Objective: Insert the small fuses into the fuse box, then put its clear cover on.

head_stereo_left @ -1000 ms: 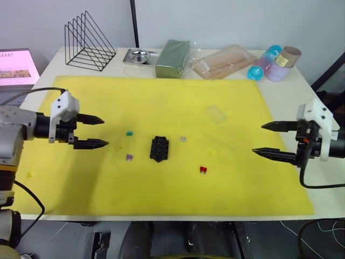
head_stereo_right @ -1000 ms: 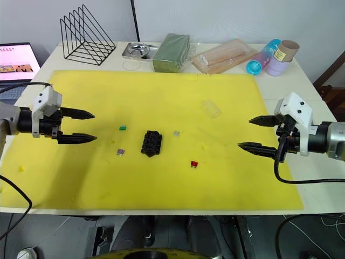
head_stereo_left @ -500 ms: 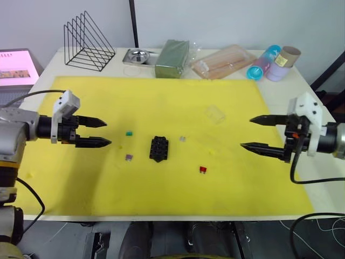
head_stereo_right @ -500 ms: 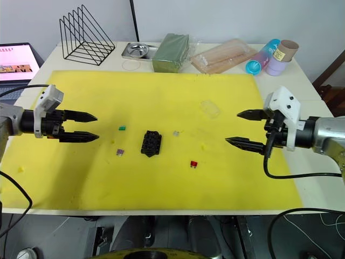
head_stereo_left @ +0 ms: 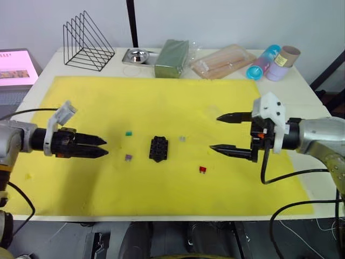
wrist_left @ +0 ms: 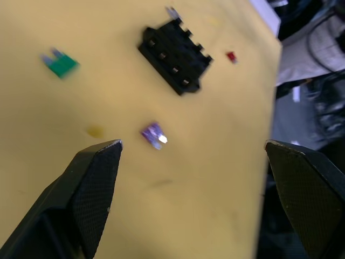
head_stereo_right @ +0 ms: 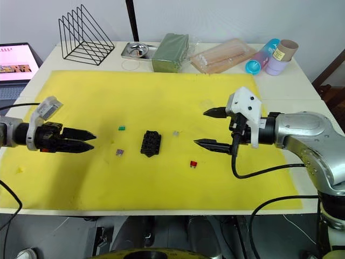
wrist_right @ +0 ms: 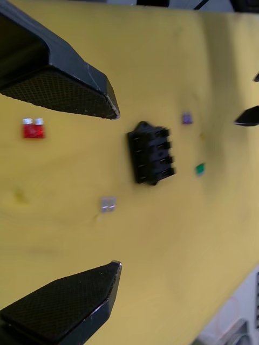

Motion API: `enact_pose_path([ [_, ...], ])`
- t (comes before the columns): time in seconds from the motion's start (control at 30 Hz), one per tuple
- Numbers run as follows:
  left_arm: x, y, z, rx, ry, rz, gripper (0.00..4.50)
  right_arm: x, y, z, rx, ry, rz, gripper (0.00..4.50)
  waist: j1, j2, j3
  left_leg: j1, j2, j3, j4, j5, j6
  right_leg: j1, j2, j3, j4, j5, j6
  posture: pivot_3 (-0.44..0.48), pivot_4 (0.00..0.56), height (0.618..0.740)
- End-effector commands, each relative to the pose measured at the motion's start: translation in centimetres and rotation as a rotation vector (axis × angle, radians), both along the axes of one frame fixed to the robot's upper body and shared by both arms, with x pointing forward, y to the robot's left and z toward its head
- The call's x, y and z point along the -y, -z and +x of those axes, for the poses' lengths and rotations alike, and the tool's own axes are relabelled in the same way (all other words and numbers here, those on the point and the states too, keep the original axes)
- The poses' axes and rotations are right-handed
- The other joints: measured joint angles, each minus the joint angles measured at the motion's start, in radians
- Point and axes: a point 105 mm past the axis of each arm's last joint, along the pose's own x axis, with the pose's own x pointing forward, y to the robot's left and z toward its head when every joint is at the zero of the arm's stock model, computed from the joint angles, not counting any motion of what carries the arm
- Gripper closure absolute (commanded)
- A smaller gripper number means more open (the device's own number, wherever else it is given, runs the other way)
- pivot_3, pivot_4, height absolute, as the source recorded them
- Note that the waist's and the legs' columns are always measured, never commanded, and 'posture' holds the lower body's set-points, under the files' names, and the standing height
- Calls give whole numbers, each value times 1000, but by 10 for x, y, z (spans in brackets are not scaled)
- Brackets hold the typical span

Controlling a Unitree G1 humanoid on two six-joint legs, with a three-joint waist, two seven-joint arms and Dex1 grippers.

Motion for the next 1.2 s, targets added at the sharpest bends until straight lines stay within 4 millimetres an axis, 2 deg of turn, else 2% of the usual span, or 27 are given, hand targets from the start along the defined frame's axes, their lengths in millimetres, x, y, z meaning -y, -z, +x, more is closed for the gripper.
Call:
enact_pose_path([
  [0.03,4,-3,0,-64,-4,-39,952,-14,4,-10,16,-67,-19,0,4,0,0,0,0,0,0,0,0,0,0,0,0,0,0,0,150,740],
  [0.1,6,-3,2,-137,-39,-82,1662,-19,7,-11,15,-79,-24,0,4,0,0,0,0,0,0,0,0,0,0,0,0,0,0,0,150,740],
  [0.2,7,-1,3,-264,-106,-119,1662,-24,10,-13,3,-90,-16,0,1,0,0,-1,-1,-1,1,0,0,0,0,-1,0,0,0,0,150,740],
  [0.37,6,20,-3,-341,-107,-26,1662,-25,11,-12,5,-85,-19,0,-2,0,0,-1,-1,0,0,0,0,-1,0,0,0,0,0,0,150,740],
  [0.5,18,25,2,-406,-116,-86,1662,-25,10,-11,5,-73,-17,0,3,0,0,-1,-1,-1,1,0,0,-1,0,0,0,0,0,0,150,740],
  [0.63,24,32,2,-400,-102,-51,1662,-24,8,-12,1,-72,-20,0,3,0,0,-1,-1,-1,1,0,0,0,0,0,0,0,0,0,150,740],
  [0.9,34,40,15,-367,-132,-53,1662,-25,9,-14,-10,-76,-23,0,2,0,0,-1,-1,-1,1,0,0,0,0,0,0,0,0,0,150,740],
  [1.2,31,42,22,-326,-149,-29,1662,-24,9,-14,-16,-77,-28,0,3,0,0,-1,-1,-1,1,0,0,0,0,0,0,0,0,0,150,740],
])
